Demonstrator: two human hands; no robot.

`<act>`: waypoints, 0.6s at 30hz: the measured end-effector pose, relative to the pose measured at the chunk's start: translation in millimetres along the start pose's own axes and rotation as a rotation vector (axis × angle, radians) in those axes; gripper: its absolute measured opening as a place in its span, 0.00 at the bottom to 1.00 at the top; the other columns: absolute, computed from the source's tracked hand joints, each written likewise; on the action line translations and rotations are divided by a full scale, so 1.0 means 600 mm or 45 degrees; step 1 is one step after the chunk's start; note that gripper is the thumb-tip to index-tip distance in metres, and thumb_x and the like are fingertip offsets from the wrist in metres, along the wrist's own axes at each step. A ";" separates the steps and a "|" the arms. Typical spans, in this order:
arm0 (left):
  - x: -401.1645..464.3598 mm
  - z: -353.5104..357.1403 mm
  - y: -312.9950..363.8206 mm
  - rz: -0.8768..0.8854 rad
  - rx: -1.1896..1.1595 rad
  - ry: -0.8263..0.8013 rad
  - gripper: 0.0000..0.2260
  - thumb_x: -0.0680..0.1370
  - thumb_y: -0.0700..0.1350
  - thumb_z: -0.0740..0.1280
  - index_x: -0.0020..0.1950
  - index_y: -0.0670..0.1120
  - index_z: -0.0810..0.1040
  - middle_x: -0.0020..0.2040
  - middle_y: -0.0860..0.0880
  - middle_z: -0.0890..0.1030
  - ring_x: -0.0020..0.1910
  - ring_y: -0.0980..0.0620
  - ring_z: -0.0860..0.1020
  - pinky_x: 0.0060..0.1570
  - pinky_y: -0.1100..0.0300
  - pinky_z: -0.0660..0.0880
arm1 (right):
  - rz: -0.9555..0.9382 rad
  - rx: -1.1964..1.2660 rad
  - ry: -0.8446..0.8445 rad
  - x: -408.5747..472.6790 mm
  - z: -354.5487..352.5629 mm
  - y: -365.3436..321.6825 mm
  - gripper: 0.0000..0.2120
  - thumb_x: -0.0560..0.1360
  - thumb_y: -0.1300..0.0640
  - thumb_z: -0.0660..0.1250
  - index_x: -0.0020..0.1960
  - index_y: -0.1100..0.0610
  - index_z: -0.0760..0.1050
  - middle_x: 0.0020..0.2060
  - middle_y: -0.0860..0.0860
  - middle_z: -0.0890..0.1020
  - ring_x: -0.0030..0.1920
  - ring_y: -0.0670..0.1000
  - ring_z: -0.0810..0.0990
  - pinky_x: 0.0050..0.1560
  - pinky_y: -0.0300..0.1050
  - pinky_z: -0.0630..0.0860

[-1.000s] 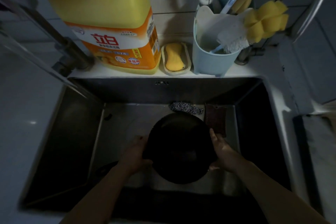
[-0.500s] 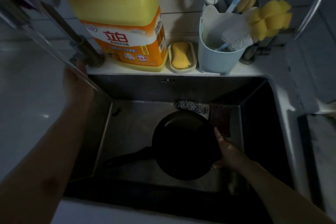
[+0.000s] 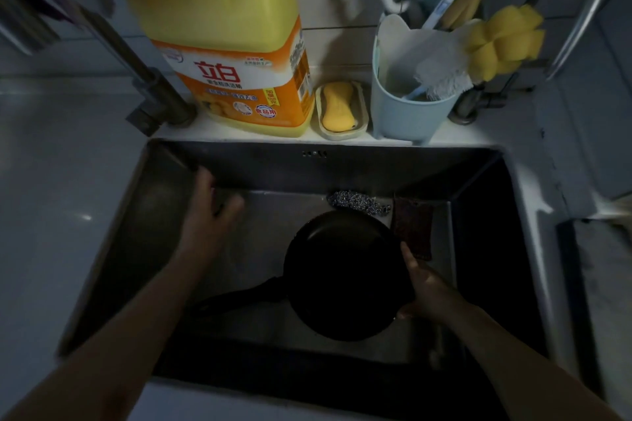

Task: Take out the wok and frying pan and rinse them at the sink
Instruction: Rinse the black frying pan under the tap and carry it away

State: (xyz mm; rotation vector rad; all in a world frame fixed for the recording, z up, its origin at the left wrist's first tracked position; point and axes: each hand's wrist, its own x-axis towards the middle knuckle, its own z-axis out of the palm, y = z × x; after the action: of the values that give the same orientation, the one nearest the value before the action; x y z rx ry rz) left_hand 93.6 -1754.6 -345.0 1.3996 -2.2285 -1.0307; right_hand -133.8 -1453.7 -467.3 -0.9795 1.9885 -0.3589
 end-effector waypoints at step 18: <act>-0.077 0.181 -0.153 0.282 0.585 -0.905 0.65 0.55 0.51 0.81 0.77 0.43 0.38 0.78 0.44 0.49 0.76 0.47 0.54 0.72 0.56 0.59 | 0.001 0.286 0.015 0.014 0.027 0.020 0.73 0.55 0.63 0.84 0.77 0.54 0.30 0.77 0.56 0.57 0.76 0.50 0.58 0.68 0.30 0.56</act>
State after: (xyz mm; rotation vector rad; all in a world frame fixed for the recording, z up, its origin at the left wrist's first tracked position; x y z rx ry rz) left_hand 110.3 -1694.3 -480.8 0.9754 -3.2166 -1.0974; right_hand -129.3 -1450.6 -488.3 -0.8356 1.9110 -0.5752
